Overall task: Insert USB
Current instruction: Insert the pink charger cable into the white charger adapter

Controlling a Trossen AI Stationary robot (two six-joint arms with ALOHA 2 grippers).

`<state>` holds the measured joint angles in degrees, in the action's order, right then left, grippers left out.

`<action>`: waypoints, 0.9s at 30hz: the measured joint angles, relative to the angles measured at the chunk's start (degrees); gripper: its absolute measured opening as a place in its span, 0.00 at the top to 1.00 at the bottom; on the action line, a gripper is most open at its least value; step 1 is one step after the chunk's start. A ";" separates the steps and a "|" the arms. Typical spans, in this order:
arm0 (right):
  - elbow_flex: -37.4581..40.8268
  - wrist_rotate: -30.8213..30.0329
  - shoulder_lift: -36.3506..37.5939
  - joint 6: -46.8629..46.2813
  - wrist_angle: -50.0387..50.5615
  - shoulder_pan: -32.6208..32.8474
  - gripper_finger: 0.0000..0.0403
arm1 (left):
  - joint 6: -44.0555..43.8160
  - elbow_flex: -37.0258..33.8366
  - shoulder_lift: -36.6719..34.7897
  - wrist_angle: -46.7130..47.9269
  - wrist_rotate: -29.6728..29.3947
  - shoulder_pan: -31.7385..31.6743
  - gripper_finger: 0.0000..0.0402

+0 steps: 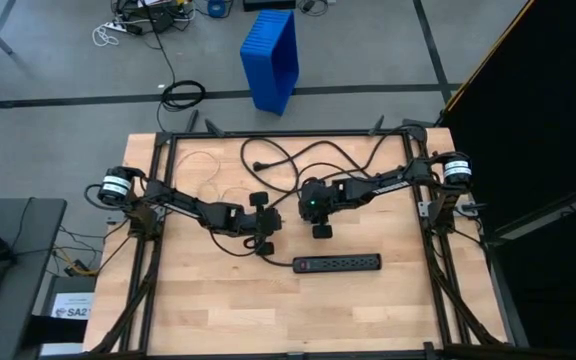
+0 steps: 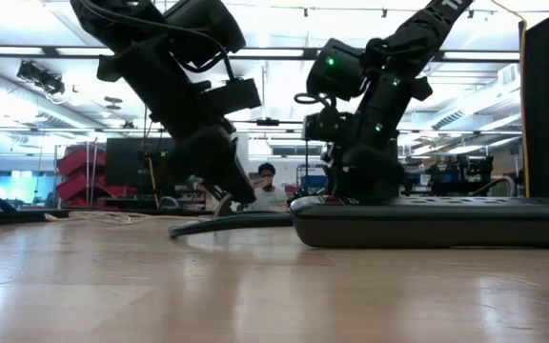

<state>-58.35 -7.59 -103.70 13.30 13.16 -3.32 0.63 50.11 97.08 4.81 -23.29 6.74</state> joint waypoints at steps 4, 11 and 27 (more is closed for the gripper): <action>-1.38 -1.71 0.00 2.00 -0.97 2.49 0.78 | -1.23 0.94 0.00 1.38 0.11 0.00 1.00; -4.07 -5.68 0.00 4.84 -2.35 5.72 0.78 | -3.72 4.75 -0.05 5.70 6.52 -0.74 1.00; -5.20 -6.58 0.00 4.94 -2.61 6.73 0.78 | -5.69 7.93 -0.07 10.05 6.71 -1.80 1.00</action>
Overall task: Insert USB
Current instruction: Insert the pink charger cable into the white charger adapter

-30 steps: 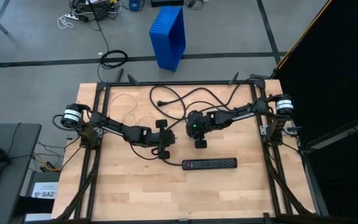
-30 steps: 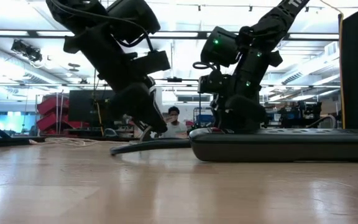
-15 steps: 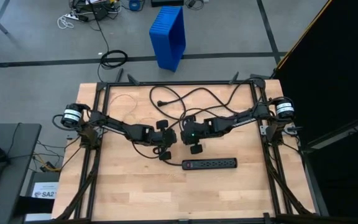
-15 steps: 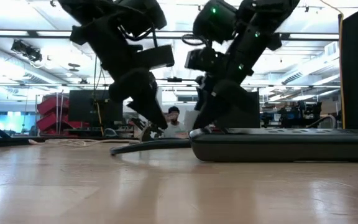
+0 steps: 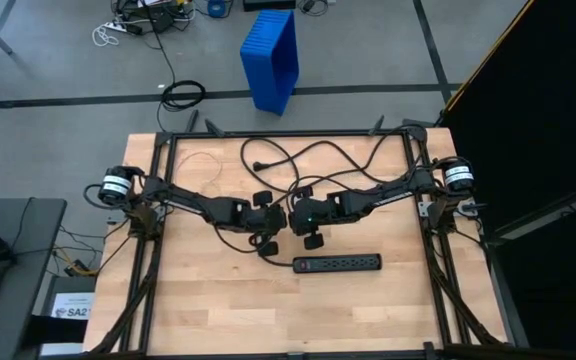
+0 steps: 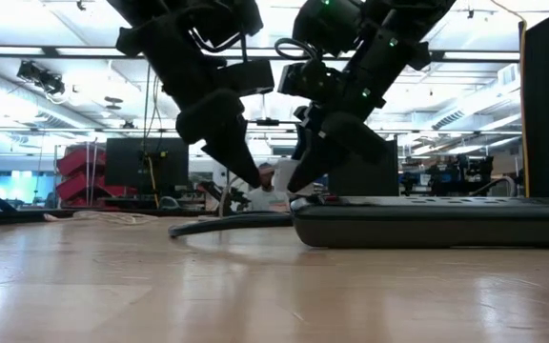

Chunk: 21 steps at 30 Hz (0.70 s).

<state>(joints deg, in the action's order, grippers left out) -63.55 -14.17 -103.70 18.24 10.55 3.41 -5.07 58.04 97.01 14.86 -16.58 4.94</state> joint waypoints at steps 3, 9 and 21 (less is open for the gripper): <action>0.00 0.00 0.00 0.00 -0.58 0.22 0.78 | -1.59 0.00 0.00 1.43 -0.02 -0.98 1.00; -0.02 -0.82 0.02 -0.04 -0.99 0.40 0.78 | -2.95 0.00 0.00 1.87 2.99 -2.34 1.00; -0.02 -1.29 0.02 -0.33 -1.09 0.21 0.78 | -3.12 -0.04 0.00 1.36 3.74 -2.37 1.00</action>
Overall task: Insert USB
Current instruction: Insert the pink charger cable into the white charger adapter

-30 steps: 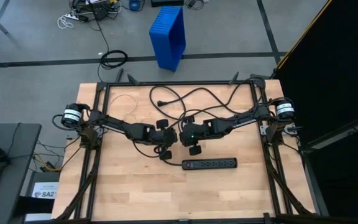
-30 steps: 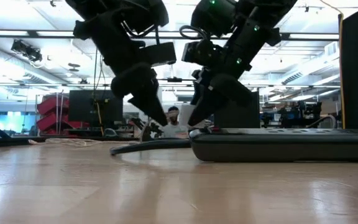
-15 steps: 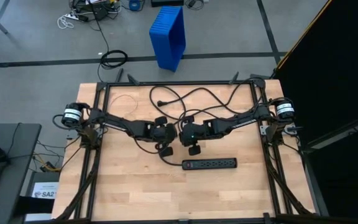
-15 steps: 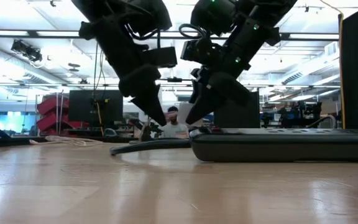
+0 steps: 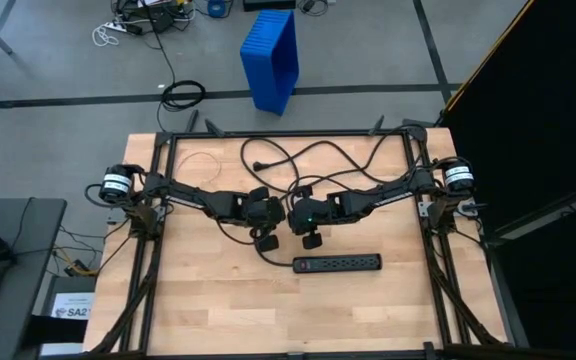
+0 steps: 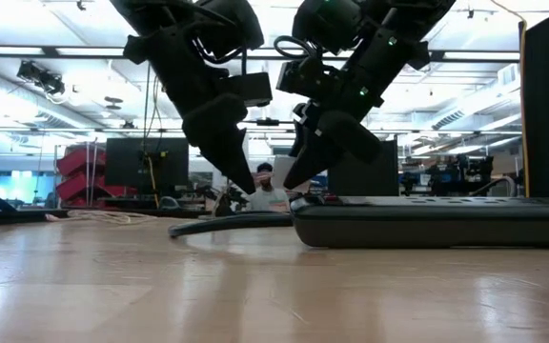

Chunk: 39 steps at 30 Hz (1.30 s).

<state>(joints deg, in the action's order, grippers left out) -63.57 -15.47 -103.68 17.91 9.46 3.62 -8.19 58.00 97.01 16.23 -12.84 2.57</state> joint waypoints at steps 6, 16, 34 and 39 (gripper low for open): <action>0.00 0.00 0.00 0.00 -0.16 -0.02 0.78 | 0.00 -0.04 0.00 -0.33 0.07 -0.13 1.00; 0.01 0.00 0.00 0.02 -0.11 -0.02 0.78 | -0.02 -0.04 0.00 -0.91 0.98 -0.28 1.00; 0.04 0.00 0.13 0.04 -0.54 -0.07 0.78 | -1.05 1.79 0.02 1.83 0.31 -0.74 1.00; 0.04 -0.07 0.11 0.13 -0.99 -0.02 0.78 | -1.41 1.79 0.02 1.70 0.31 -0.74 1.00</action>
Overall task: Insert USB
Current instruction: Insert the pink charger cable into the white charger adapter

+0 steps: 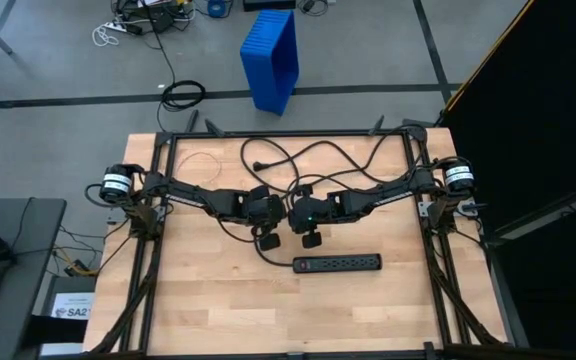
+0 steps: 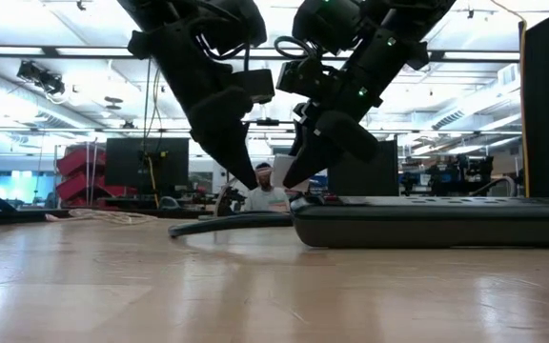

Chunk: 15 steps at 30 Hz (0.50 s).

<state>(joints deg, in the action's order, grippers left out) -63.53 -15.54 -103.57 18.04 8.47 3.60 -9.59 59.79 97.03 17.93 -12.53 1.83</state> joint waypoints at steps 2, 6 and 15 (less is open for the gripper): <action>0.00 -0.14 0.00 0.00 0.03 0.06 0.78 | -0.06 0.00 0.00 -0.16 0.19 0.00 1.00; 0.00 -1.04 0.00 -0.02 0.46 0.41 0.78 | -0.10 0.52 0.00 0.24 0.41 0.00 1.00; 0.00 -1.69 0.13 -0.53 1.28 0.52 0.78 | 0.12 1.85 0.04 1.39 0.57 -0.07 1.00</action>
<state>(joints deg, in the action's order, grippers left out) -63.53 -17.23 -103.44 17.51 9.74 4.12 -9.47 61.64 97.08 19.31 -11.96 1.76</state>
